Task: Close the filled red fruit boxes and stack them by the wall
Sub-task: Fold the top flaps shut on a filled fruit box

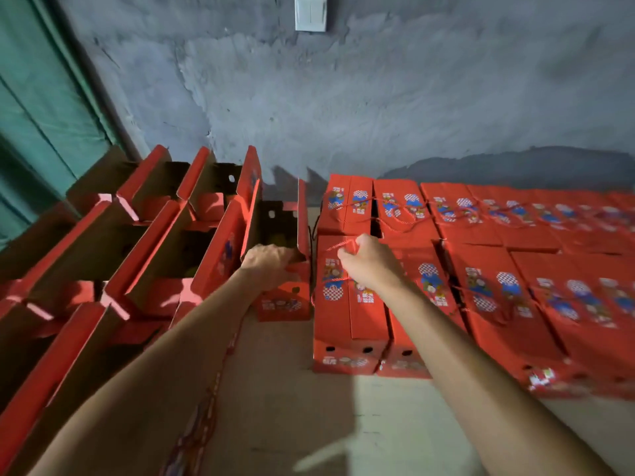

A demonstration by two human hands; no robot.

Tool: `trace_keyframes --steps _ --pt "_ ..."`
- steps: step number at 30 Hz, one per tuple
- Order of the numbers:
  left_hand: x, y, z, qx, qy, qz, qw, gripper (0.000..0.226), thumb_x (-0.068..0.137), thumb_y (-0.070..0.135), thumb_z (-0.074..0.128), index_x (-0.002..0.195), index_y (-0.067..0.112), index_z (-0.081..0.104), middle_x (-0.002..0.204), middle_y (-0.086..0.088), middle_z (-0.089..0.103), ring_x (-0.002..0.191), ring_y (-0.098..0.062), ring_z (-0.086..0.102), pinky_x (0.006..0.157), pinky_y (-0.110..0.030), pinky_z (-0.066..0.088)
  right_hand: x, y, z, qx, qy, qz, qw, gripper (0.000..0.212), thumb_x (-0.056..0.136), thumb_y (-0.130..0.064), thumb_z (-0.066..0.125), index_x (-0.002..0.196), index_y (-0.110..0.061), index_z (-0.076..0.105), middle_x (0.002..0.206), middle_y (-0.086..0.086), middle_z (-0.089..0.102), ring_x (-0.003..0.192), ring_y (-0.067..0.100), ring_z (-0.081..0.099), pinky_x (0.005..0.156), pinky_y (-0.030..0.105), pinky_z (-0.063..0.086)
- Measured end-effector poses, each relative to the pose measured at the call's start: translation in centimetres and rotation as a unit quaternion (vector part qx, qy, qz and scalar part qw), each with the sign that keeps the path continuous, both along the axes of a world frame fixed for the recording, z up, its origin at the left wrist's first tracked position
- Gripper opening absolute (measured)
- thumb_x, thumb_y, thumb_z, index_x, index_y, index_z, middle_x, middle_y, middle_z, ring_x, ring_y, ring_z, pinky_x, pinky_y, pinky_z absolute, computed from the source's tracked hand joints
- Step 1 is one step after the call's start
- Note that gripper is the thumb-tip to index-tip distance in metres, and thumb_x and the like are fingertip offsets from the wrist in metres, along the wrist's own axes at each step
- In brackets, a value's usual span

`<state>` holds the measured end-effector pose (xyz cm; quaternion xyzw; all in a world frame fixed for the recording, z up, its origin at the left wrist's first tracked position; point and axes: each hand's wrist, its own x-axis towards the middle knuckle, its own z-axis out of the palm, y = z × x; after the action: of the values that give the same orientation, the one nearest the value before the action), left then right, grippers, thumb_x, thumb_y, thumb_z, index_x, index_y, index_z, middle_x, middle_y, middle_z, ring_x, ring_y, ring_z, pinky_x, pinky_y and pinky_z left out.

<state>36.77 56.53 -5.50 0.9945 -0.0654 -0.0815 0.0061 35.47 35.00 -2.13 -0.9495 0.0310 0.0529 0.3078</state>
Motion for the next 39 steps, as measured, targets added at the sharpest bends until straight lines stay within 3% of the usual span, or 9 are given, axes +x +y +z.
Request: trace_keyframes --steps 3,9,13,16,23,26,29,34,39 --pt "-6.7 -1.4 -0.3 -0.002 0.013 -0.011 1.000 0.046 0.091 0.056 0.067 0.131 0.031 0.062 0.122 0.002 0.071 0.118 -0.021 0.065 0.102 -0.035 0.046 -5.8 -0.3 -0.3 -0.106 -0.032 0.000 0.994 0.040 0.095 -0.051 0.054 0.110 -0.013 0.053 0.098 0.010 0.066 0.097 0.035 0.066 0.070 0.037 0.043" --pt "-19.5 -3.9 -0.3 -0.027 0.020 -0.001 0.999 0.049 0.091 0.056 0.064 0.125 0.021 0.065 0.114 -0.001 0.073 0.110 -0.023 0.068 0.092 -0.035 0.051 -16.6 1.4 -1.9 0.103 0.100 0.047 0.988 0.077 0.087 -0.066 0.062 0.145 -0.015 0.051 0.139 0.007 0.061 0.126 0.027 0.059 0.088 0.030 0.041" --pt "-26.9 -7.0 -0.9 -0.052 0.024 -0.011 0.998 0.048 0.094 0.053 0.061 0.119 0.012 0.064 0.111 -0.006 0.072 0.106 -0.027 0.068 0.085 -0.038 0.051 -22.5 1.8 -4.2 0.130 0.108 0.028 0.985 0.047 0.090 -0.059 0.059 0.117 -0.021 0.066 0.114 0.004 0.070 0.110 0.028 0.065 0.086 0.035 0.049" --pt "-31.1 -9.8 -1.2 -0.085 0.015 -0.011 0.996 0.041 0.095 0.051 0.058 0.115 0.016 0.067 0.108 -0.004 0.073 0.103 -0.026 0.069 0.081 -0.037 0.051 -25.5 0.0 -4.5 0.124 0.073 0.030 0.989 0.022 0.091 -0.040 0.062 0.097 -0.020 0.070 0.093 0.003 0.072 0.097 0.029 0.069 0.067 0.030 0.045" --pt "-36.2 -20.7 -0.9 -0.111 0.013 -0.026 0.993 0.026 0.101 0.033 0.048 0.113 0.017 0.064 0.112 -0.006 0.071 0.104 -0.032 0.068 0.071 -0.035 0.043 -29.5 -10.4 -4.4 0.103 0.067 0.026 0.992 0.025 0.089 -0.010 0.055 0.106 -0.014 0.074 0.092 -0.001 0.066 0.085 0.020 0.062 0.057 0.025 0.040" --pt "-37.7 -26.9 -0.5 -0.158 0.030 0.018 0.987 0.026 0.099 0.026 0.048 0.116 0.015 0.064 0.116 -0.008 0.071 0.109 -0.034 0.067 0.077 -0.036 0.047 -30.9 -15.7 -3.9 0.133 0.039 0.015 0.990 0.025 0.090 -0.007 0.057 0.103 -0.015 0.077 0.094 -0.002 0.072 0.091 0.019 0.066 0.065 0.024 0.041" --pt "-39.0 -33.5 0.1 -0.235 0.080 0.087 0.965 0.031 0.099 0.023 0.049 0.127 0.013 0.058 0.127 -0.012 0.067 0.121 -0.035 0.062 0.094 -0.040 0.049 -32.9 -21.2 -3.7 0.171 0.013 -0.001 0.985 0.022 0.089 -0.001 0.056 0.090 -0.008 0.076 0.073 -0.006 0.065 0.076 0.014 0.058 0.058 0.024 0.039" --pt "-40.7 -44.4 0.6 -0.273 0.122 0.089 0.950 0.034 0.098 0.021 0.052 0.129 0.011 0.057 0.128 -0.012 0.067 0.121 -0.034 0.063 0.096 -0.038 0.049 -35.4 -31.8 -3.6 0.182 0.008 -0.051 0.982 0.032 0.093 -0.007 0.060 0.118 -0.015 0.078 0.115 0.000 0.076 0.109 0.016 0.067 0.089 0.024 0.049" --pt "-42.0 -53.3 1.1 -0.326 0.138 0.086 0.931 0.038 0.101 0.022 0.054 0.136 0.006 0.055 0.133 -0.015 0.063 0.124 -0.034 0.061 0.104 -0.041 0.048 -36.7 -40.5 -3.3 0.201 -0.009 -0.079 0.976 0.035 0.092 -0.008 0.062 0.123 -0.016 0.076 0.124 0.000 0.074 0.118 0.017 0.065 0.103 0.028 0.049"
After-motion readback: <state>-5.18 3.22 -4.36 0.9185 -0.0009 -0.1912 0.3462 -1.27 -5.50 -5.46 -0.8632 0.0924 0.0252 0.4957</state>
